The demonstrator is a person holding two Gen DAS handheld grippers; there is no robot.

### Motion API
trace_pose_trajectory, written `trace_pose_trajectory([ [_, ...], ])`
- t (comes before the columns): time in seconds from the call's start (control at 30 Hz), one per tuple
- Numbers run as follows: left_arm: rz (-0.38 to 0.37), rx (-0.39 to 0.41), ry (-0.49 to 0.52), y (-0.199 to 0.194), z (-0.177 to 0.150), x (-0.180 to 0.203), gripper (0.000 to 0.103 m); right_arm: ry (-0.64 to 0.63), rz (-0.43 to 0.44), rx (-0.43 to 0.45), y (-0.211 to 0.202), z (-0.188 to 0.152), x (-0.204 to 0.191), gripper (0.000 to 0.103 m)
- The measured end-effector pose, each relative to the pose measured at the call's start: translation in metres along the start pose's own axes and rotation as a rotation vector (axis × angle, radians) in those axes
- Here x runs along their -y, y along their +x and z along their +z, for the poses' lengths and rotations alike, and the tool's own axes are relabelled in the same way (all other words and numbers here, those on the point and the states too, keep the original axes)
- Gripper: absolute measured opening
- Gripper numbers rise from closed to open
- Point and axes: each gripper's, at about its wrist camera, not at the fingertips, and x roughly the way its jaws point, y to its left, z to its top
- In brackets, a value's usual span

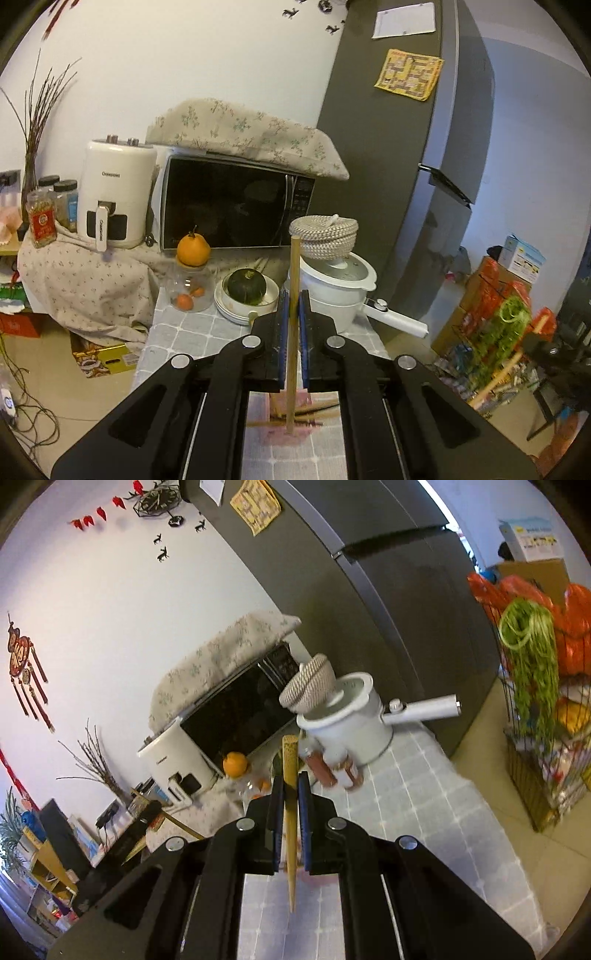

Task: Organize utensils
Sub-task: 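Carry both held sticks over the pink basket and lower them in, then open both tools to release the sticks into the basket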

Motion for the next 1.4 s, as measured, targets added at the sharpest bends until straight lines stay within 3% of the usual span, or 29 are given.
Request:
trace_pose_trajectory([
  [0.2, 0.050, -0.035, -0.006, 0.045, -0.016, -0.006, 0.005, 0.019, -0.012, 0.037, 0.024, 0.010, 0.002, 0.008],
  [0.33, 0.042, -0.134, -0.033, 0.069, -0.038, -0.017, 0.007, 0.007, -0.024, 0.060, 0.039, 0.011, 0.000, 0.008],
  [0.43, 0.055, -0.105, -0.047, 0.051, -0.042, -0.024, 0.015, 0.000, -0.027, 0.068, 0.047, 0.009, -0.005, 0.008],
  [0.5, 0.065, -0.056, -0.067, 0.031, -0.040, -0.030, 0.027, -0.011, -0.033, 0.085, 0.050, 0.008, -0.010, 0.008],
  [0.77, 0.063, 0.026, -0.110, -0.016, -0.018, -0.044, 0.041, -0.038, -0.080, 0.147, 0.070, -0.007, -0.023, 0.008],
  [1.03, 0.096, -0.002, -0.100, -0.009, -0.023, -0.049, 0.041, -0.093, -0.113, 0.157, 0.116, -0.029, -0.030, 0.008],
  [1.17, 0.127, -0.019, -0.086, -0.008, -0.025, -0.050, 0.041, -0.156, -0.123, 0.101, 0.139, -0.048, -0.033, 0.017],
  [1.27, 0.132, -0.027, -0.076, -0.010, -0.027, -0.046, 0.041, -0.208, -0.132, 0.121, 0.127, -0.048, -0.039, 0.026],
  [1.4, 0.130, -0.031, -0.059, -0.015, -0.032, -0.037, 0.043, -0.238, -0.160, 0.123, 0.109, -0.043, -0.044, 0.026],
])
